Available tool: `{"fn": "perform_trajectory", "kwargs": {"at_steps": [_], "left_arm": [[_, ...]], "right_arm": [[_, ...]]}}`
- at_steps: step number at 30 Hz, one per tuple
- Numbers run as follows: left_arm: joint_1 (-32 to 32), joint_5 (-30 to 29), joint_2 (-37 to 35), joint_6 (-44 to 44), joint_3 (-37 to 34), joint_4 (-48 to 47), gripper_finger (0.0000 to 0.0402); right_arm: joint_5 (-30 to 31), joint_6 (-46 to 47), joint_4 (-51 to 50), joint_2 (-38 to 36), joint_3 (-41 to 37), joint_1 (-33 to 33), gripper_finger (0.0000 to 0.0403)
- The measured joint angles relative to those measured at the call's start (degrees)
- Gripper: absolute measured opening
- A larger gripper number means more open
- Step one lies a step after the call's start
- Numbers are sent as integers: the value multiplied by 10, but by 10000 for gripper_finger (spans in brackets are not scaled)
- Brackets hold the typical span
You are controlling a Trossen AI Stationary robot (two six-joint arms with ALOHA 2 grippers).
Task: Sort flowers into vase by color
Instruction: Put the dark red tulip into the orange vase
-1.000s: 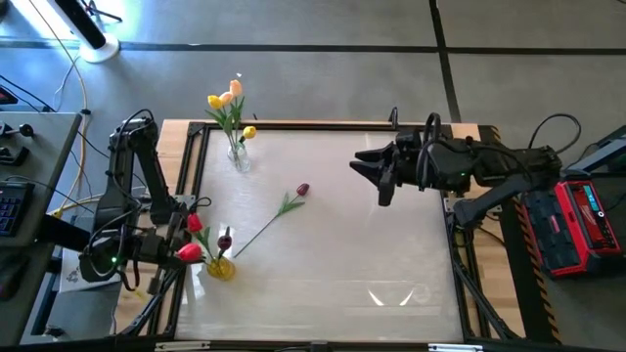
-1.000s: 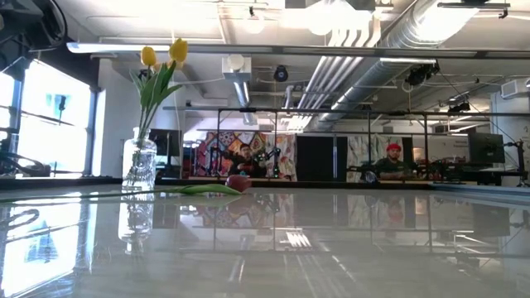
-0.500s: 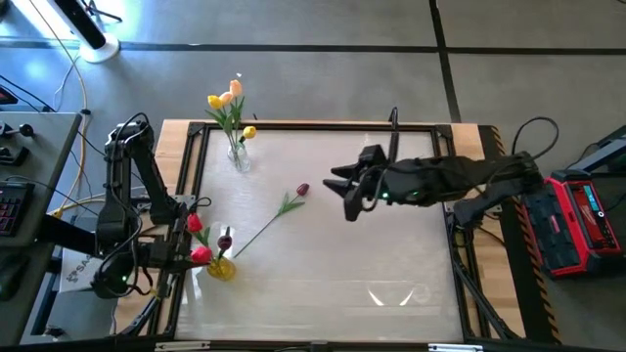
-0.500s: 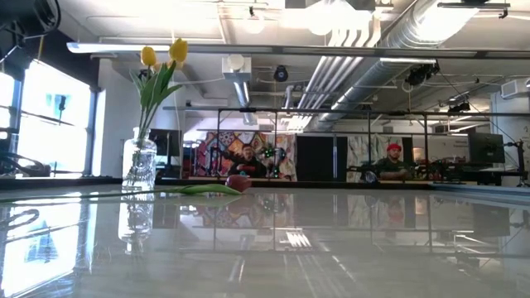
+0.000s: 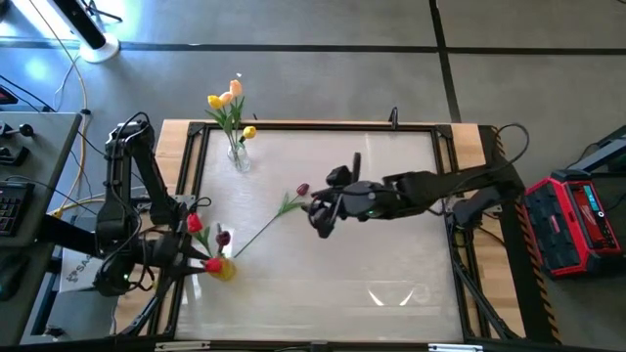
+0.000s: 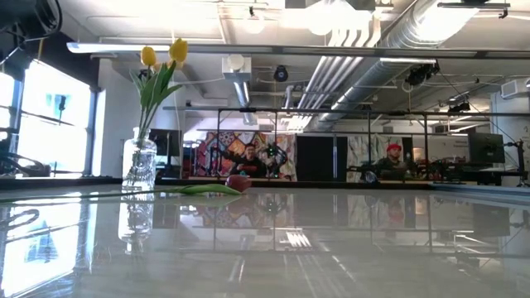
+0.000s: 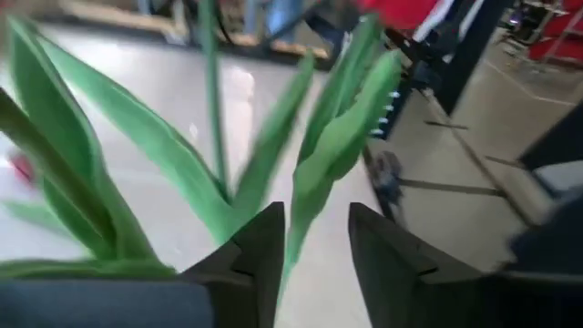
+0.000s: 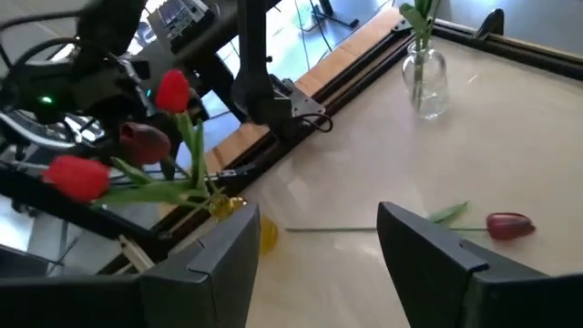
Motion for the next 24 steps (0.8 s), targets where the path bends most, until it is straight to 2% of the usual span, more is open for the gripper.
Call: {"fn": "perform_trajectory", "kwargs": {"at_steps": [4, 9, 17, 24], "left_arm": [[0, 57, -18, -23, 22, 0, 141], [0, 82, -45, 34, 76, 1, 151], [0, 80, -88, 151, 161, 0, 146], [17, 37, -129, 241, 214, 0, 145]], "right_arm": [[-4, -7, 34, 27, 0, -9, 211], [-34, -40, 56, 64, 0, -28, 211], [-100, -85, 33, 121, 0, -58, 211], [-118, -162, 16, 136, 0, -92, 210]]}}
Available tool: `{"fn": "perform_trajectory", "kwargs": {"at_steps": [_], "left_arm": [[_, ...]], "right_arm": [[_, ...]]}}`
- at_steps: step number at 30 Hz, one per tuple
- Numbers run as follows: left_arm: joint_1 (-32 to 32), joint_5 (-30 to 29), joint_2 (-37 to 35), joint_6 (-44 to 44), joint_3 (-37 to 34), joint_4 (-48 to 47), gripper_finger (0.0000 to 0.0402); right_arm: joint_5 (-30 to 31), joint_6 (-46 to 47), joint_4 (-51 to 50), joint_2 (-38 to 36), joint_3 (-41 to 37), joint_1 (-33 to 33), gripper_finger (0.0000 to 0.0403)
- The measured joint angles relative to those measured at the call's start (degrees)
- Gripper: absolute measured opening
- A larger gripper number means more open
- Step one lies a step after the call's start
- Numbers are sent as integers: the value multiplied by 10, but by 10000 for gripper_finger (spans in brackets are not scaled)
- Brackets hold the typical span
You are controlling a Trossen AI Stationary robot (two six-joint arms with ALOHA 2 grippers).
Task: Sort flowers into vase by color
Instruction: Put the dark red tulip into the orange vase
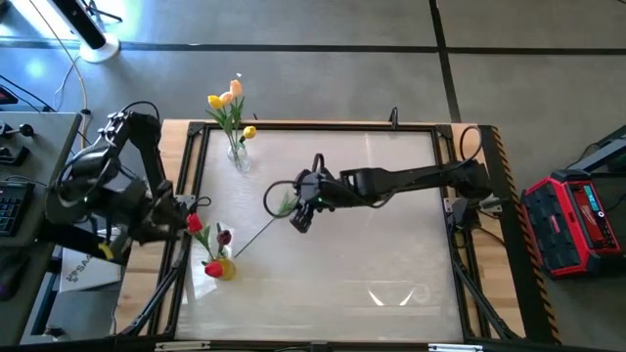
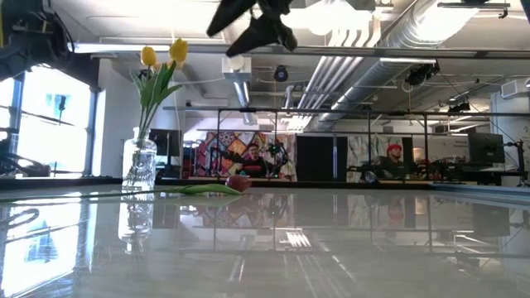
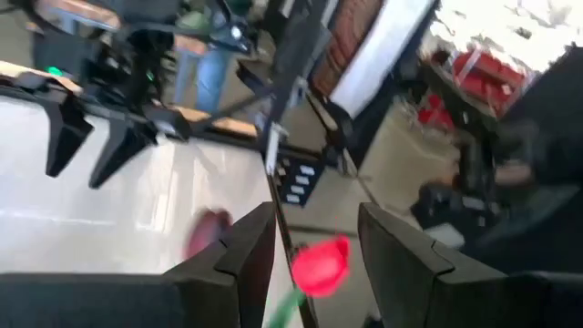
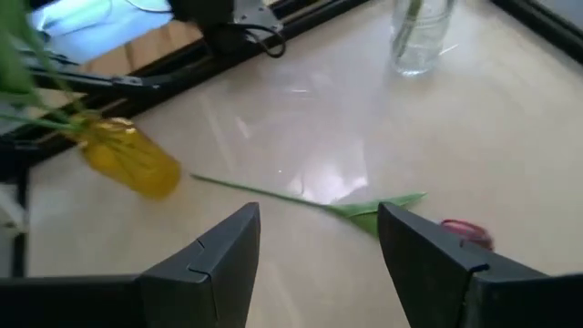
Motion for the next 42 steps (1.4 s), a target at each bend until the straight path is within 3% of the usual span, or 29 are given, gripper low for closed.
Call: {"fn": "perform_trajectory", "kwargs": {"at_steps": [9, 19, 42], "left_arm": [[65, -42, -51, -4, 1, -5, 145], [137, -39, -85, 48, 1, -6, 145], [250, -35, -86, 36, -1, -39, 145]], "right_arm": [[-60, -92, -7, 7, 0, -49, 210], [-119, -173, -6, 31, 0, -94, 210], [-167, -363, 83, 211, 0, -124, 210]]}}
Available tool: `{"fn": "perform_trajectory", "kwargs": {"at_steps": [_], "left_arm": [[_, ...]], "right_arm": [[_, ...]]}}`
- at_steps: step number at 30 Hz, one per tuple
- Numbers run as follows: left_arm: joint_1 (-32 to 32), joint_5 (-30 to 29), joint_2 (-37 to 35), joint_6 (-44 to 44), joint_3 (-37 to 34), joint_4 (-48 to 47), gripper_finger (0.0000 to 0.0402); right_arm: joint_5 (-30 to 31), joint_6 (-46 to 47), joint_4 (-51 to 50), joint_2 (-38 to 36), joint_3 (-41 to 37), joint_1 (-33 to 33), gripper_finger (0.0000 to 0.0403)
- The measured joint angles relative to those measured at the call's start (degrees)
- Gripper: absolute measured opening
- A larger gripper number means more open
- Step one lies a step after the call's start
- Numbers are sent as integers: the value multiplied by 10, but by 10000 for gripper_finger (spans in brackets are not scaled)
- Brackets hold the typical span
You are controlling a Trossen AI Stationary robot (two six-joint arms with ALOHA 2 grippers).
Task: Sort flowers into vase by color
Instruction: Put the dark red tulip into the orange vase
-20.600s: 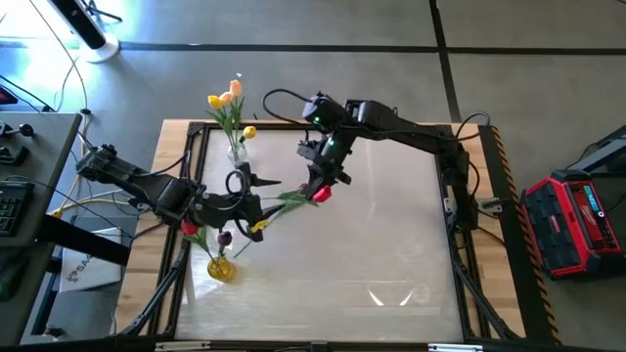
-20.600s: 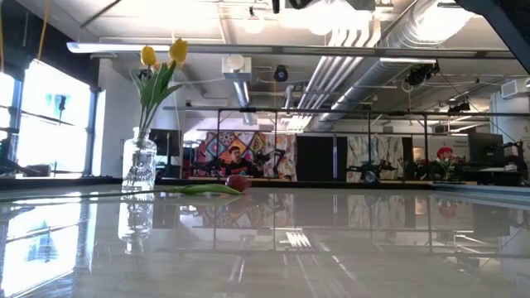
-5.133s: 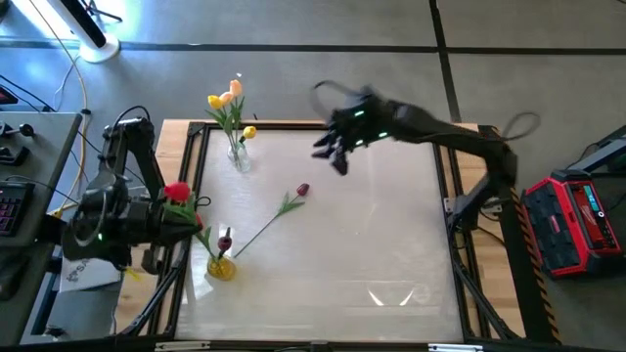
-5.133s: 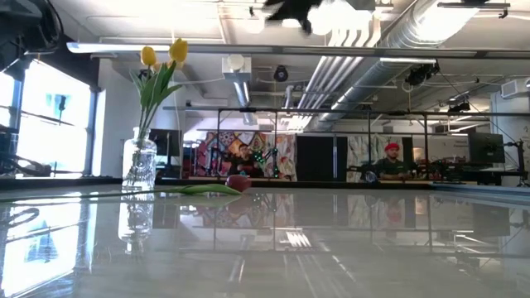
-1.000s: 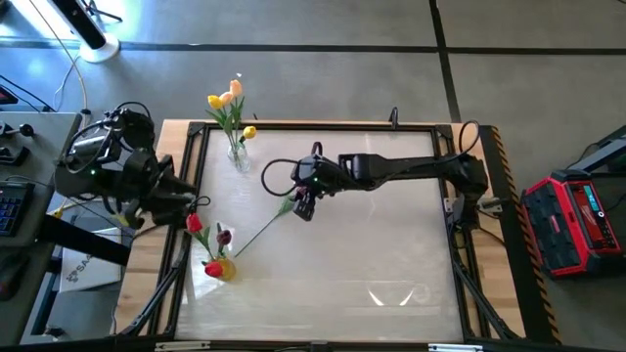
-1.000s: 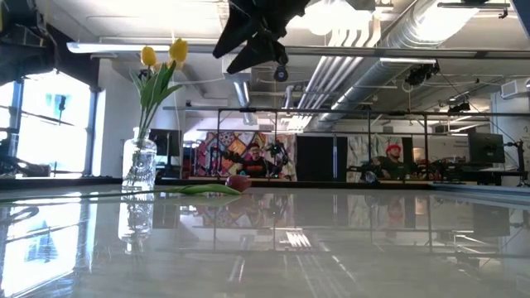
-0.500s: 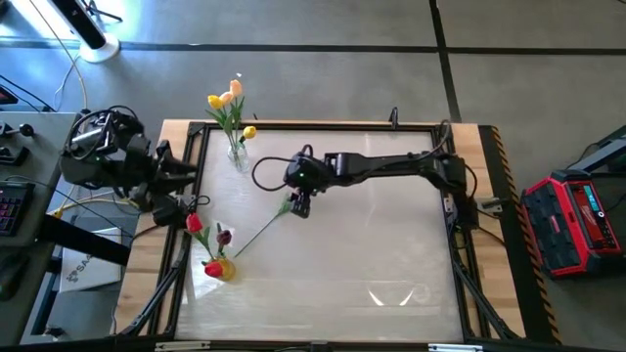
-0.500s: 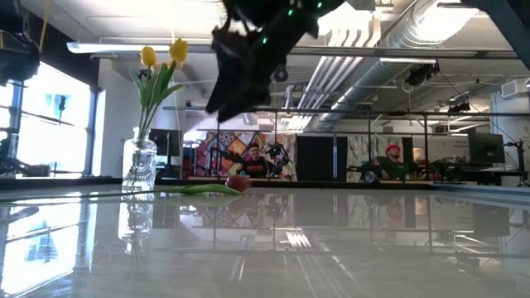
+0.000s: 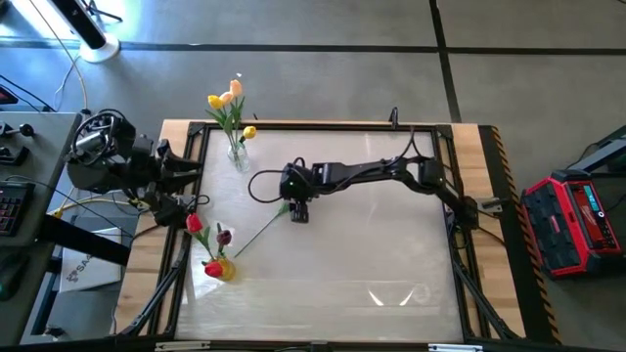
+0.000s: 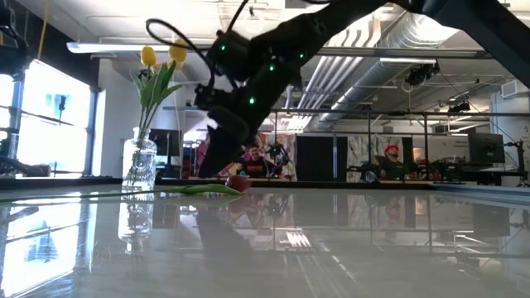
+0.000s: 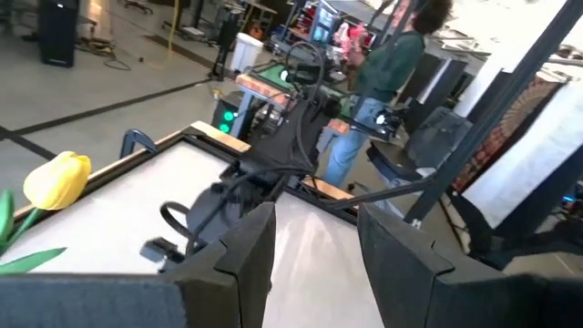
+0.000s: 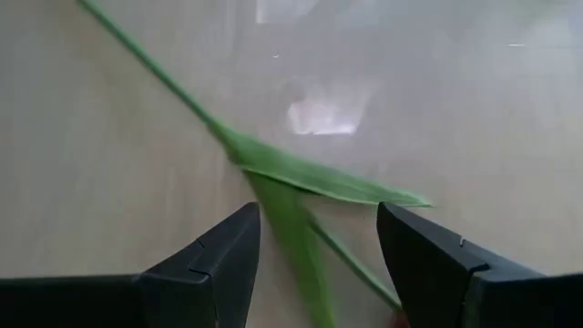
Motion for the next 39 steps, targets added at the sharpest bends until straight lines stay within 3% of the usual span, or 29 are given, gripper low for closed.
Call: {"fn": "perform_trajectory", "kwargs": {"at_steps": [10, 21, 31, 39], "left_arm": [[44, 2, 11, -2, 0, -7, 145], [102, 4, 11, -1, 0, -9, 145], [121, 19, 11, 0, 0, -11, 145], [121, 19, 11, -1, 0, -11, 145]], "right_arm": [[-35, -4, 13, 33, 0, 0, 210], [-46, 42, 113, 62, 1, 0, 210], [-34, 62, 84, 63, 3, -3, 210], [-30, 64, 0, 43, 2, 0, 192]]}}
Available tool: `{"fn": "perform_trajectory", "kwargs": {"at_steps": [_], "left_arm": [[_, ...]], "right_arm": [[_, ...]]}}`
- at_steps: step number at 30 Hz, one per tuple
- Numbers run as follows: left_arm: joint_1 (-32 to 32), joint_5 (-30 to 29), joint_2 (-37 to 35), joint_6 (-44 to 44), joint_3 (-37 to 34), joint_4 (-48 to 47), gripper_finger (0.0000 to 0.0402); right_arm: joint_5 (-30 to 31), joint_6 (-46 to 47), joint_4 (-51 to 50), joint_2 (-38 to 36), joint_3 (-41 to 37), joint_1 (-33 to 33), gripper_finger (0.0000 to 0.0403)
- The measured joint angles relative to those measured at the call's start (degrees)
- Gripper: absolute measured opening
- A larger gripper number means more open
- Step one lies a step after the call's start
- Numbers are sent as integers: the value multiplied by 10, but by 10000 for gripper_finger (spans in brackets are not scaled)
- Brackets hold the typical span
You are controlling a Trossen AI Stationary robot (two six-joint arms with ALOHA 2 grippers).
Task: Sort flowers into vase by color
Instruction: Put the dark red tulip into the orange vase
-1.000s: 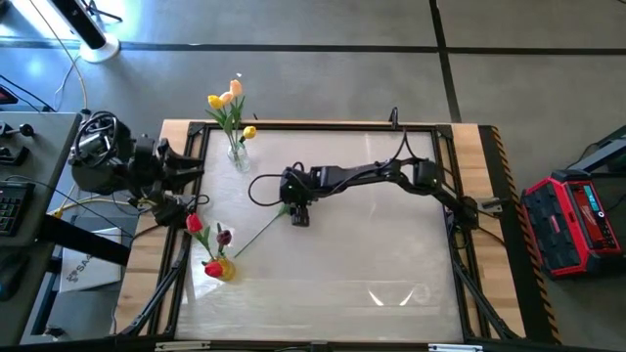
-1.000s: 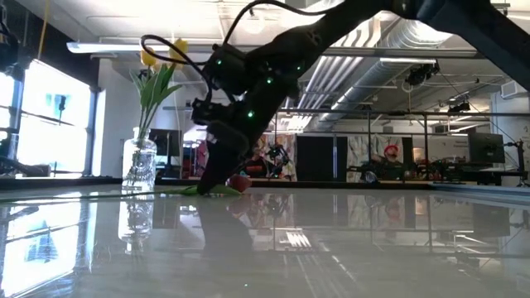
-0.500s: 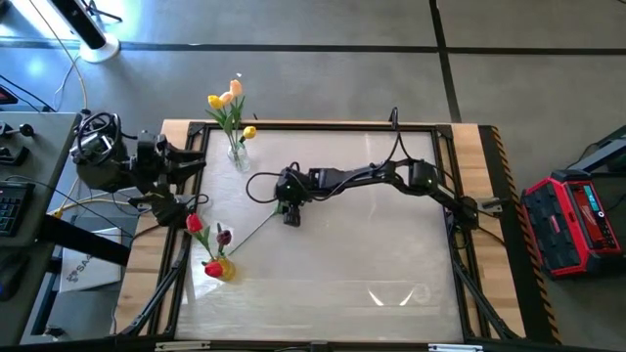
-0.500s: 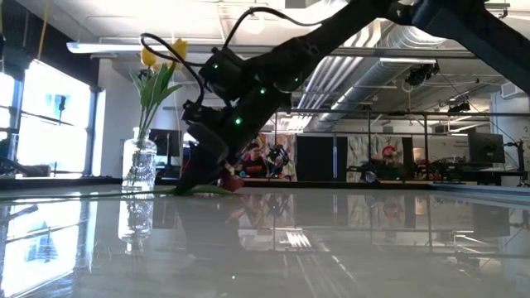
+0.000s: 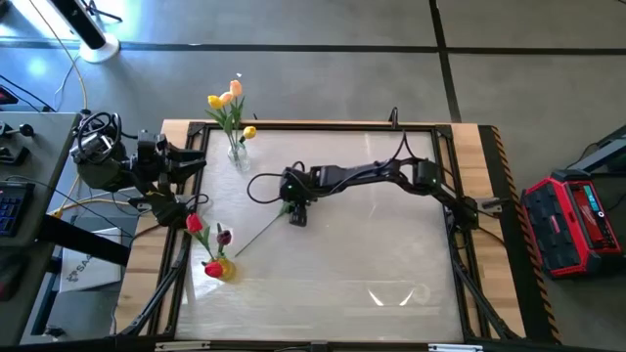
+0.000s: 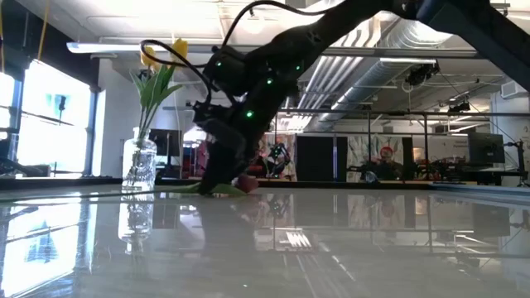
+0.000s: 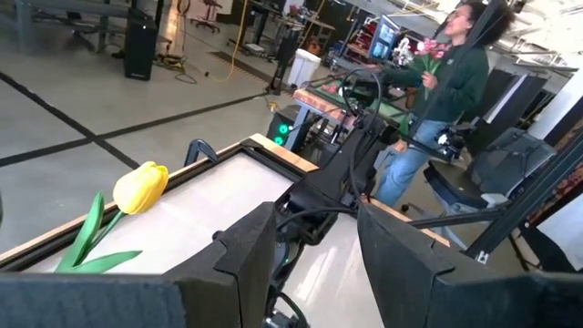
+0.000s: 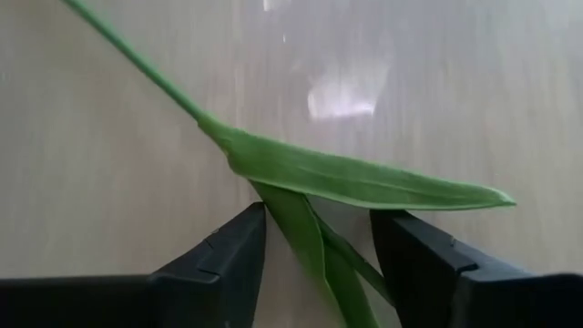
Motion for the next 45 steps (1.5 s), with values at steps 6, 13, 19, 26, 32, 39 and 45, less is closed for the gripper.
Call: {"fn": "perform_trajectory", "kwargs": {"at_steps": [6, 13, 19, 26, 32, 39, 45], "left_arm": [[0, -3, 3, 2, 0, -1, 145], [0, -27, 4, 10, 0, -1, 145], [0, -33, 4, 5, 0, -1, 145], [0, -53, 6, -18, 0, -1, 145], [0, -76, 18, -9, 0, -2, 145], [0, -90, 24, -20, 0, 0, 145], [0, -94, 26, -24, 0, 0, 145]], "right_arm": [[0, -3, -98, -26, -2, 5, 158], [-26, 2, -170, -46, 8, 5, 128], [-17, -12, -246, -47, 39, 4, 128], [11, -148, -252, -48, 24, -10, 129], [15, -269, -236, -49, 3, -22, 128], [20, -313, -190, -56, -38, -23, 117], [24, -273, -202, -54, -33, -23, 37]]}}
